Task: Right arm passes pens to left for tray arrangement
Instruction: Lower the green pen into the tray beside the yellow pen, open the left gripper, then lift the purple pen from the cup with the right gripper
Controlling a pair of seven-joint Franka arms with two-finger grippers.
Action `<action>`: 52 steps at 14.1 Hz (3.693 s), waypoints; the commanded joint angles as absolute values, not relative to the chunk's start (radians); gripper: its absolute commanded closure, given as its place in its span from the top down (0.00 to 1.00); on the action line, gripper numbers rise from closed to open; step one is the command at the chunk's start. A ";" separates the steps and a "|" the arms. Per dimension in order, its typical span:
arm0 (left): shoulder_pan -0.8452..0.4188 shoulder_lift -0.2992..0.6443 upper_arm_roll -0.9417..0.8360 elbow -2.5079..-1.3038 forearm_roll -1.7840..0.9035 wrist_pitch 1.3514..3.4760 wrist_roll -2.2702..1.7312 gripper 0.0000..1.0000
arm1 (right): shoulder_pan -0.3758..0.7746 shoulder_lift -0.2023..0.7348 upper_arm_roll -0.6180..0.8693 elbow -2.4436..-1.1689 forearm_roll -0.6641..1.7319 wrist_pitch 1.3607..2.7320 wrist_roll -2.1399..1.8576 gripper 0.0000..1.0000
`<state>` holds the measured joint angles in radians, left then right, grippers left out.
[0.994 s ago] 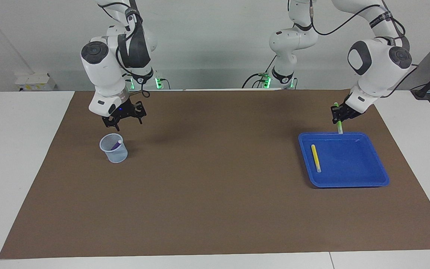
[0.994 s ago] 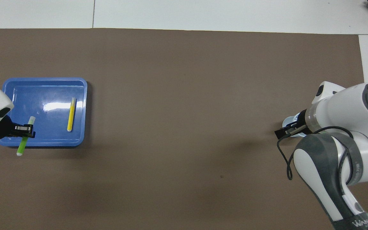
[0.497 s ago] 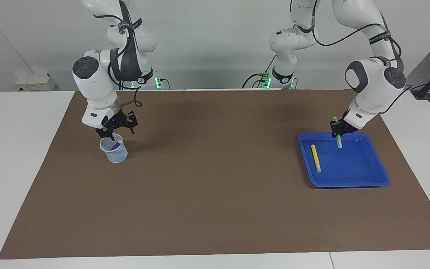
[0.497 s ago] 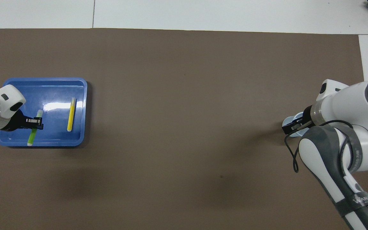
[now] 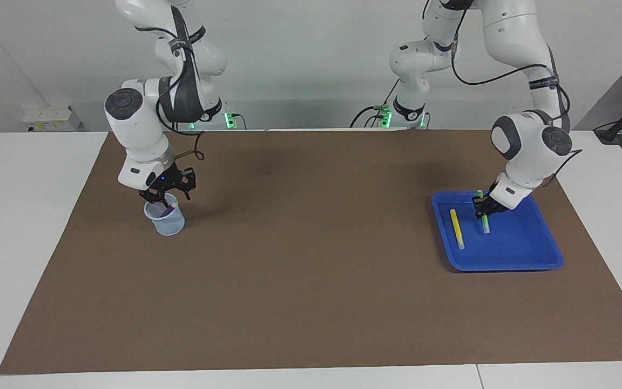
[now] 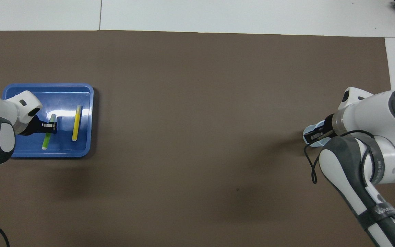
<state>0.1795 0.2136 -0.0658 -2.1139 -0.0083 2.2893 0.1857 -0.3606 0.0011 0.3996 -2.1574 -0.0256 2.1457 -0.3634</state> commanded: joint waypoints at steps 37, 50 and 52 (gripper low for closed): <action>0.092 0.195 -0.087 -1.645 -0.187 1.677 -0.349 1.00 | -0.367 0.008 0.439 -1.763 0.131 1.713 -0.445 0.00; 0.068 0.014 -0.117 -1.762 -0.629 1.718 -1.099 1.00 | -0.218 0.015 0.667 -1.776 0.466 2.101 0.352 0.00; 0.028 -0.038 -0.118 -1.840 -0.673 1.802 -1.187 1.00 | -0.184 0.015 0.667 -1.781 0.527 2.173 0.444 0.00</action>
<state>0.0651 0.0469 -0.1250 -1.7220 -0.6243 1.7133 -1.1001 -0.1968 0.0126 0.6645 -1.7716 0.4663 2.1142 0.3717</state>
